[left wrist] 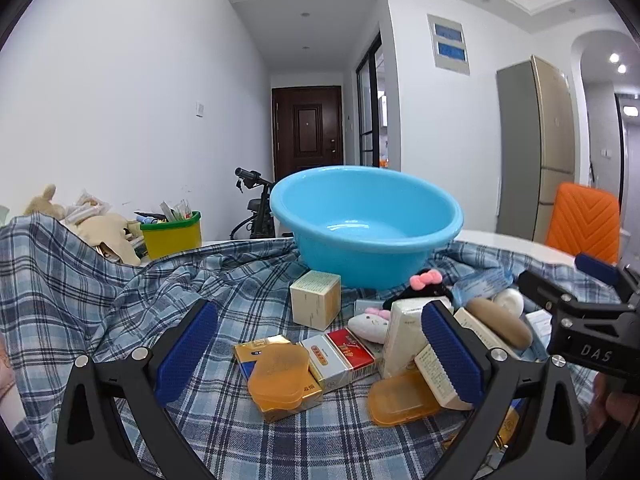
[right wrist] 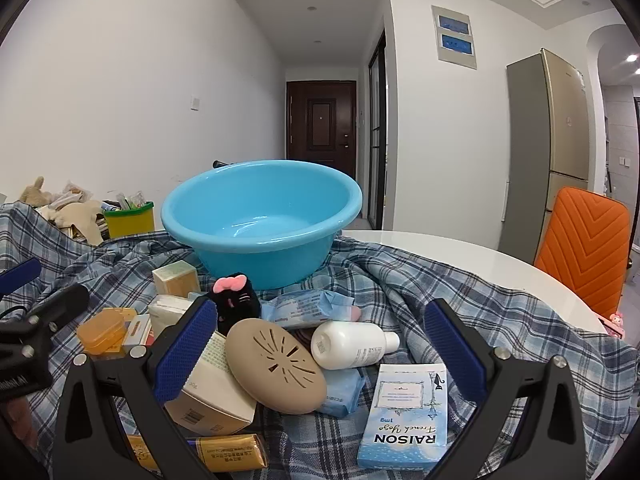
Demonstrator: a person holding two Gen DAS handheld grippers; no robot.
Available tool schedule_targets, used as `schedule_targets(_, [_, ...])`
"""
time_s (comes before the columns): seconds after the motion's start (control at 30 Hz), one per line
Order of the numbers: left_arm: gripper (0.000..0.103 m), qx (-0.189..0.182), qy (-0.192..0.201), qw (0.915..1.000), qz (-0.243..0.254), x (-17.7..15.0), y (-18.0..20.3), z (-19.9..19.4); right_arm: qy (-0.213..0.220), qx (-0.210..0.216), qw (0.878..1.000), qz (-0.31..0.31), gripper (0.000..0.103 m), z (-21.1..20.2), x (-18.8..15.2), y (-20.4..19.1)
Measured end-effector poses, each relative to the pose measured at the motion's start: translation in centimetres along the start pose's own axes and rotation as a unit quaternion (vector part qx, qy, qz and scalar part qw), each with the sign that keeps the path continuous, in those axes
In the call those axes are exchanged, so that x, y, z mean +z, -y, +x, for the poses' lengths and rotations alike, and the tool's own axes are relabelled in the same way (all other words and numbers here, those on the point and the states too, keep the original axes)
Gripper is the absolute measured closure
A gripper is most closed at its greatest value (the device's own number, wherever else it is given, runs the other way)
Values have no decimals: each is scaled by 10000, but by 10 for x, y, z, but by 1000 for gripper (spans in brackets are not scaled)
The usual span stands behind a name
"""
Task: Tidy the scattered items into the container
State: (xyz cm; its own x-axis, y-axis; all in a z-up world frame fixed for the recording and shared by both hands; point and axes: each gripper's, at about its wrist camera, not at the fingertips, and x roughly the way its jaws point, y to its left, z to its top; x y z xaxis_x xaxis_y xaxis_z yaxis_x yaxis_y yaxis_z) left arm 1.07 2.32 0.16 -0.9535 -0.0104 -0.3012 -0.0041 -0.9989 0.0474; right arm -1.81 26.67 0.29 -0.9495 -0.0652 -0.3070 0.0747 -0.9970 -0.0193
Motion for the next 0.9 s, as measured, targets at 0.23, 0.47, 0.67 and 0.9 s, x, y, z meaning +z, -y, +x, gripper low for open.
schedule_targets(0.23, [0, -171, 175, 9997, 35, 4, 1, 0, 216, -77, 9997, -37, 0, -12, -1, 1])
schedule_targets(0.47, [0, -215, 305, 9990, -241, 1, -5, -2, 77, -178, 9998, -89, 0, -10, 1, 0])
schedule_targets(0.67, [0, -100, 194, 9997, -142, 0, -1, -1, -21, -113, 9999, 109, 0, -6, -2, 5])
schedule_targets(0.9, [0, 39, 62, 9985, -549, 4, -10, -4, -52, -176, 9998, 4, 0, -11, 4, 5])
